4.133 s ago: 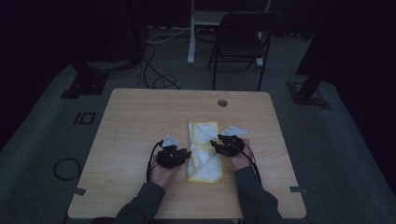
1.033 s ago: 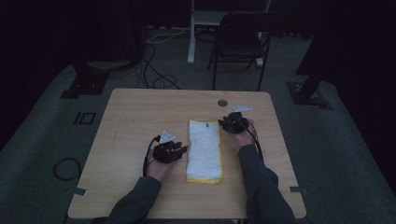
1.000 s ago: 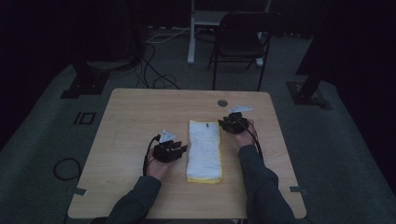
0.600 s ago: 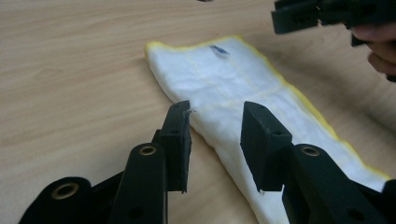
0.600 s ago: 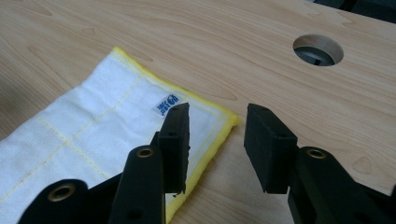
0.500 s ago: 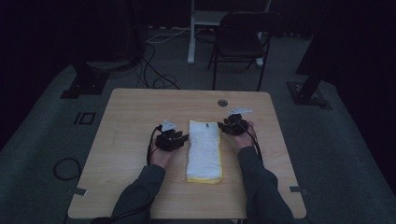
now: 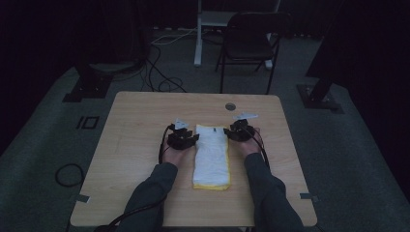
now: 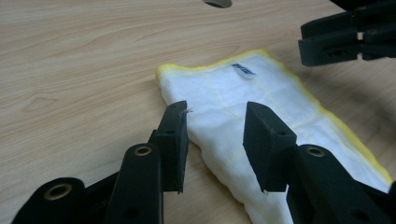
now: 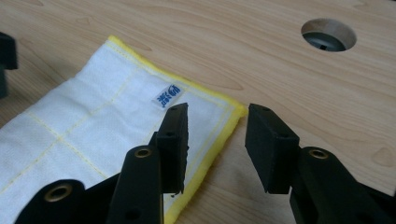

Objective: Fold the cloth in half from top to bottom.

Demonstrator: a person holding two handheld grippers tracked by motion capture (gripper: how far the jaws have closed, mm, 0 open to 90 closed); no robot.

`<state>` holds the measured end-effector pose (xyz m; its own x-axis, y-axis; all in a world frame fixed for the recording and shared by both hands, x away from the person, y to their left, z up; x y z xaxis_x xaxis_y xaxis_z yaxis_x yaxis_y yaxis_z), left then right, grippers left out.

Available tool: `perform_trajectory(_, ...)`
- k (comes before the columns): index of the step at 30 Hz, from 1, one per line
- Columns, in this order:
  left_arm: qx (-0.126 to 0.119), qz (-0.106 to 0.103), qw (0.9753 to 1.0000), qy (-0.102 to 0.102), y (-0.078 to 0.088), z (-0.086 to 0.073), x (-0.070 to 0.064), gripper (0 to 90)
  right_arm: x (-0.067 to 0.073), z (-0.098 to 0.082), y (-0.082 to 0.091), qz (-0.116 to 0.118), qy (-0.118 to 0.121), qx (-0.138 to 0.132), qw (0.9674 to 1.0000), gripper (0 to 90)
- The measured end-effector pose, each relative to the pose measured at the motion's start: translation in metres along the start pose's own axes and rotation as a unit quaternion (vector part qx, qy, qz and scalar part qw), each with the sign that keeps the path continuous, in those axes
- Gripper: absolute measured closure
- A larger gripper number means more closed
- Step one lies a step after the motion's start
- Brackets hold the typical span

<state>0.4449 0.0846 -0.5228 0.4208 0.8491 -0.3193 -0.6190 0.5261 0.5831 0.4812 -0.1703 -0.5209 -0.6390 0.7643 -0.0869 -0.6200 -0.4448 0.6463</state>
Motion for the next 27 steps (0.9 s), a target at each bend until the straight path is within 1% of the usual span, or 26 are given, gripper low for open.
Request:
perform_trajectory(2,0.004,0.008,1.0,0.0,-0.006,0.001,0.001,59.5,0.001,-0.001,-0.002,0.001,-0.001,0.003,1.0,59.5)
perform_trajectory(5,0.012,0.011,0.9999,0.004,-0.013,0.004,0.003,59.4,0.003,-0.001,-0.006,0.002,-0.002,0.006,1.0,59.6)
perform_trajectory(9,0.021,0.022,0.9995,0.006,-0.021,0.008,0.004,59.5,0.004,-0.002,-0.011,0.003,-0.004,0.012,0.9999,59.5)
perform_trajectory(12,0.027,0.026,0.9992,0.012,-0.027,0.009,0.005,59.4,0.004,-0.002,-0.016,0.001,-0.009,0.017,0.9998,58.6)
perform_trajectory(13,0.033,0.032,0.9989,0.009,-0.029,0.008,0.006,59.4,0.004,-0.003,-0.017,0.0,-0.01,0.019,0.9998,58.6)
perform_trajectory(14,0.037,0.037,0.9986,0.011,-0.032,0.008,0.007,59.4,0.004,-0.003,-0.019,0.0,-0.01,0.022,0.9997,58.4)
perform_trajectory(16,0.041,0.039,0.9981,0.022,-0.035,0.008,0.011,59.4,0.004,-0.002,-0.022,0.0,-0.014,0.027,0.9995,57.8)
perform_trajectory(18,0.043,0.041,0.9978,0.028,-0.037,0.007,0.013,59.2,0.005,-0.001,-0.024,0.001,-0.017,0.028,0.9995,55.7)
perform_trajectory(20,0.045,0.044,0.9976,0.026,-0.038,0.007,0.013,59.0,0.006,0.0,-0.026,0.0,-0.018,0.032,0.9993,52.7)
perform_trajectory(21,0.043,0.047,0.9976,0.026,-0.039,0.007,0.013,58.4,0.006,0.001,-0.028,0.0,-0.024,0.033,0.9992,52.2)
perform_trajectory(23,0.041,0.048,0.9976,0.028,-0.041,0.005,0.013,57.8,0.007,0.003,-0.03,-0.004,-0.026,0.037,0.999,51.3)
perform_trajectory(25,0.039,0.047,0.9977,0.029,-0.041,0.005,0.014,57.8,0.008,0.005,-0.032,-0.006,-0.026,0.041,0.9988,50.6)
perform_trajectory(27,0.041,0.05,0.9976,0.024,-0.042,0.006,0.014,57.5,0.008,0.006,-0.033,-0.01,-0.023,0.044,0.9987,50.5)
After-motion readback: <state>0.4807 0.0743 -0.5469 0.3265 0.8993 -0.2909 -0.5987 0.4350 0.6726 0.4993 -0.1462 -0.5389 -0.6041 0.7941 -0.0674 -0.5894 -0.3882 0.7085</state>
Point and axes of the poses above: each handheld gripper's, and its own axes: y roughly backward along the jaws, z roughly out of its top, x roughly to its left, the point moved 1 cm from there along -y, roughly forward along the jaws, and after that the axes turned 11 degrees about y, right-handed, at the moved point
